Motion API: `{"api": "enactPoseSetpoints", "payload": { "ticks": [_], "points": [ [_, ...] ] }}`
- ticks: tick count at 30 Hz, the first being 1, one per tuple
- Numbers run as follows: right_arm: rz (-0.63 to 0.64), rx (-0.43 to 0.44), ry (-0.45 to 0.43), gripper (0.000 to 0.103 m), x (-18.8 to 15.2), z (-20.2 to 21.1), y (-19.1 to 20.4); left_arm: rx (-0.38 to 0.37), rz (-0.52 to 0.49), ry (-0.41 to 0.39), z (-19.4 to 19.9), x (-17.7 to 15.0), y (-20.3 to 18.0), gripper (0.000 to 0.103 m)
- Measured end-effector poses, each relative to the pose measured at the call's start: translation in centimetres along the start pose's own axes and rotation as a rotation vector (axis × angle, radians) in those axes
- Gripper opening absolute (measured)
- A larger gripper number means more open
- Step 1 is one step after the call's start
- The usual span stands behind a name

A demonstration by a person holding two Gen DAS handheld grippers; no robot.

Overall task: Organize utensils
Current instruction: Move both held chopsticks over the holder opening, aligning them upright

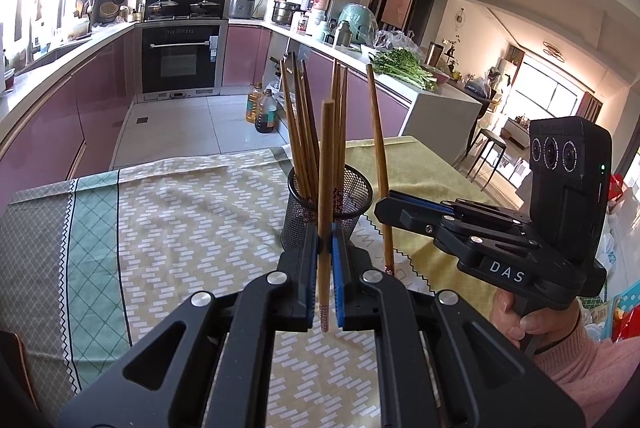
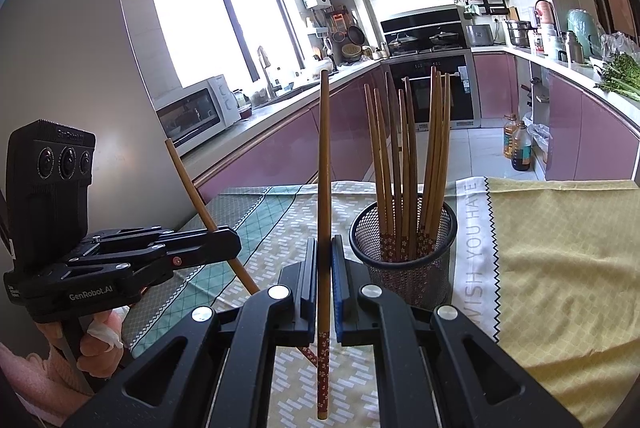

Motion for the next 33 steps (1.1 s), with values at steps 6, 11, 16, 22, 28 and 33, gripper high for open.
{"api": "enactPoseSetpoints", "payload": {
  "ticks": [6,11,16,22,28,33],
  "points": [
    [0.005,-0.005,-0.007,0.006,0.2,-0.1,0.0,-0.002,-0.007,-0.004,0.1,0.3,0.0,0.007],
    [0.006,-0.007,-0.011,0.006,0.3,-0.1,0.0,-0.002,-0.017,-0.008,0.1,0.5,-0.2,0.007],
    [0.006,-0.008,-0.014,0.006,0.4,0.0,-0.1,-0.002,-0.025,-0.009,0.0,0.7,-0.3,0.007],
    [0.007,-0.01,-0.024,0.006,0.8,0.1,-0.2,-0.003,-0.034,-0.009,-0.2,1.0,-0.5,0.007],
    [0.008,-0.011,-0.033,0.006,1.0,0.1,-0.3,-0.003,-0.042,-0.01,-0.3,1.2,-0.7,0.007],
    [0.009,-0.011,-0.036,0.006,1.1,0.0,-0.4,-0.004,-0.046,-0.009,-0.4,1.3,-0.8,0.007]
  ]
}}
Point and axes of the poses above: each gripper's, at about its wrist camera, not at the fingertips, and z roughly against the way its jaws point, y to its left, x to its top, the point moved 6 cm from there along -z, roughly the way its jaws point, and after that the axes turned 1 degree about z, right-handed, at the moved point
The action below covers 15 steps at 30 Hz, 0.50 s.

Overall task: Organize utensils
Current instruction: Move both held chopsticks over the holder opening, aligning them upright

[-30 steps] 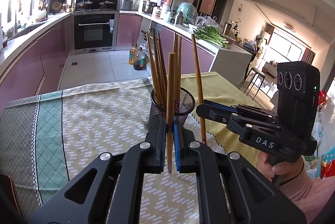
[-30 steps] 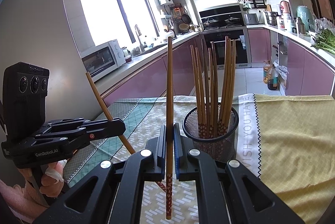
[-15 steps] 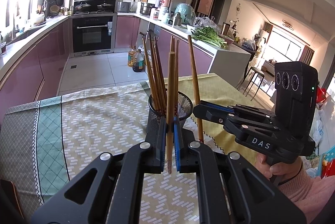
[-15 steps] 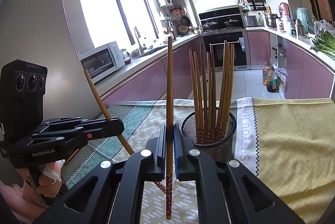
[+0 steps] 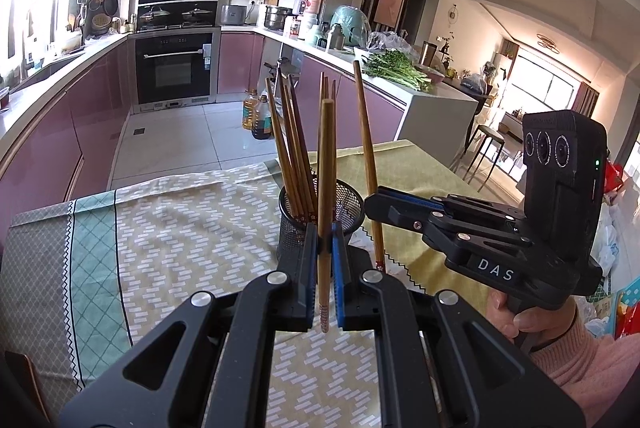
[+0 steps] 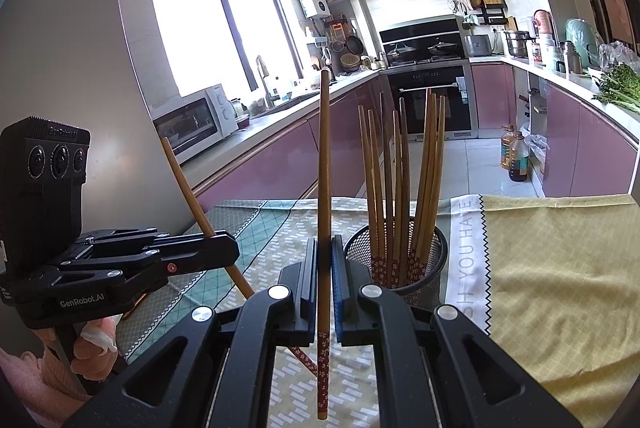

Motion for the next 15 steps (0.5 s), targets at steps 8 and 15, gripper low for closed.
{"api": "enactPoseSetpoints", "payload": {
  "ticks": [8,15],
  "points": [
    [0.002,0.002,-0.006,0.006,0.39,-0.19,-0.09,0.0,-0.008,-0.002,-0.07,0.34,-0.25,0.007],
    [0.001,0.004,-0.006,0.006,0.4,-0.14,-0.13,-0.001,-0.009,-0.001,-0.09,0.46,-0.3,0.007]
  ]
}}
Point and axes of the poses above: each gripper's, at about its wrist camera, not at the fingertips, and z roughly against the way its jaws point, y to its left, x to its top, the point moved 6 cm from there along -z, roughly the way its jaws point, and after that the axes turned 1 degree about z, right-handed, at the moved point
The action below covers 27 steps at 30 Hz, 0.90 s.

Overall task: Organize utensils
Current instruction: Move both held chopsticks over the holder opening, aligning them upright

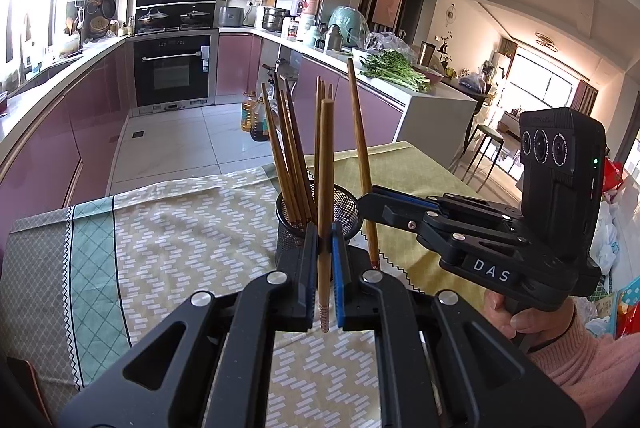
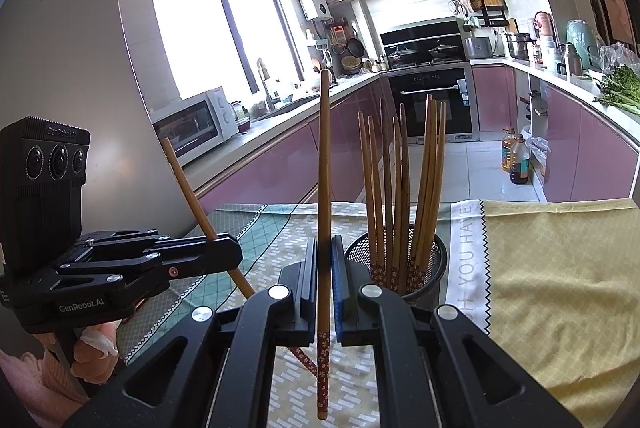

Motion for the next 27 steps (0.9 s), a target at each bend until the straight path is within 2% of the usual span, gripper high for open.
{"api": "enactPoseSetpoints", "payload": {
  "ticks": [27],
  "points": [
    [0.002,0.005,-0.016,0.006,1.0,-0.7,0.5,0.008,-0.015,-0.016,0.2,1.3,-0.3,0.007]
  ]
}}
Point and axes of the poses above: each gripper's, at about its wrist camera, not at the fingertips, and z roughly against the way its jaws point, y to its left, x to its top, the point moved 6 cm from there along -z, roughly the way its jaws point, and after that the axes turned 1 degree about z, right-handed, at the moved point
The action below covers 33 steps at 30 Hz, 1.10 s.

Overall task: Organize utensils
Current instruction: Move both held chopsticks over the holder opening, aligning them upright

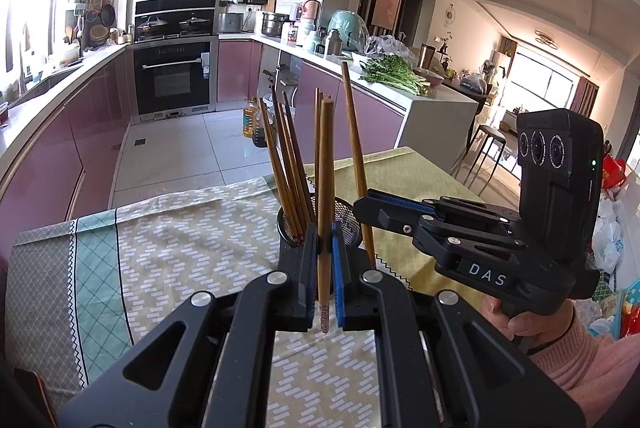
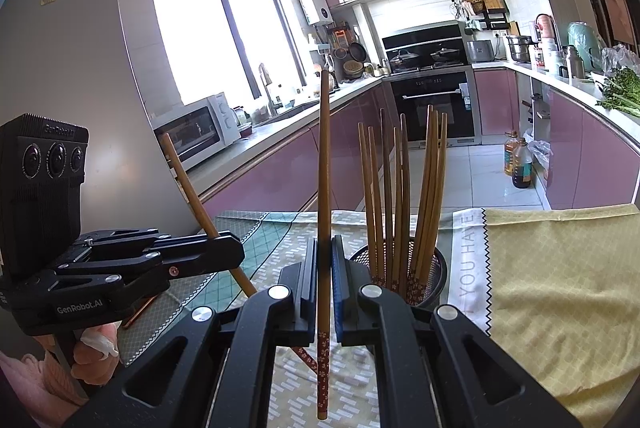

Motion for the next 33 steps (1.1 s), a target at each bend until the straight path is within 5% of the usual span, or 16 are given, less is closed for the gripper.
{"api": "enactPoseSetpoints", "payload": {
  "ticks": [33],
  "points": [
    [0.002,0.006,-0.011,0.006,0.8,0.0,-0.3,0.009,-0.035,-0.017,0.2,1.5,-1.1,0.007]
  ]
}}
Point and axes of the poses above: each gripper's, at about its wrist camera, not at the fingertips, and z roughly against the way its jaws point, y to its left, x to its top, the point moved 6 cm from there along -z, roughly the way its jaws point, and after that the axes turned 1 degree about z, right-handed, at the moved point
